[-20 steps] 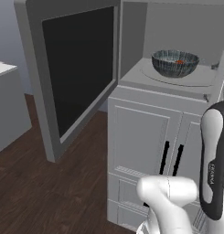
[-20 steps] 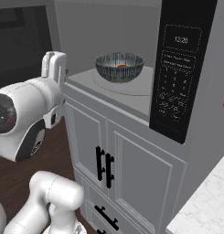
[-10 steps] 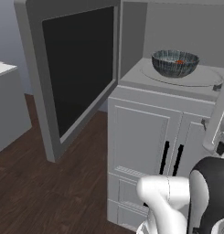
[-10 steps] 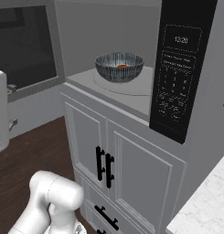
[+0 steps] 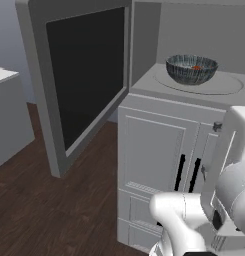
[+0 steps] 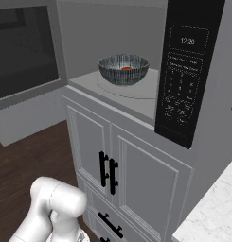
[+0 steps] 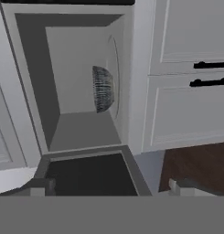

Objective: Pick the tomato from the sink and place it in the bowl. Then pick the bowl and place it in the microwave. Then close the microwave door and press the start button.

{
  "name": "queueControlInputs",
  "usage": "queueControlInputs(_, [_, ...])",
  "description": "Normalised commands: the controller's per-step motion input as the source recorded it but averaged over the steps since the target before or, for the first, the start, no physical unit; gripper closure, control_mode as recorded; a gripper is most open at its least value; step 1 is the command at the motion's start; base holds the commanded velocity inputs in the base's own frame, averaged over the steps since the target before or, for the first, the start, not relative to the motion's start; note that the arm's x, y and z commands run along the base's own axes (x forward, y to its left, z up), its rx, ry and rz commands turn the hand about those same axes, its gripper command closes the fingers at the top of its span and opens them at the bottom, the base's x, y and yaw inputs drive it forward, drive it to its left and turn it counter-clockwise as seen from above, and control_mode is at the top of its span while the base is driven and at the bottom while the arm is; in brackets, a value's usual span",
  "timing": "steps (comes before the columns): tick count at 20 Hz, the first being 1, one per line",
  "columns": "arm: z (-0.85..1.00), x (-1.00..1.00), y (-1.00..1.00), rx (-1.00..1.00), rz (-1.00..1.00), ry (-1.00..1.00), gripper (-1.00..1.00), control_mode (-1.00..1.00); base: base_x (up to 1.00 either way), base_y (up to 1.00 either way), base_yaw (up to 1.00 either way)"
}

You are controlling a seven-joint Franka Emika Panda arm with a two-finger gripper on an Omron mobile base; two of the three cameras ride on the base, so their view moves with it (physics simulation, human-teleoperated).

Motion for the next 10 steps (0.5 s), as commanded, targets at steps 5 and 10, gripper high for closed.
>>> queueControlInputs(5, [-0.16, -0.03, 0.85, -0.07, -0.06, -0.08, -1.0, -1.0, 0.0, 0.0, 0.0])
queueControlInputs(10, [-0.05, 0.05, 0.75, -0.09, -0.09, 0.02, -1.0, -1.0, 0.0, 0.0, 0.0])
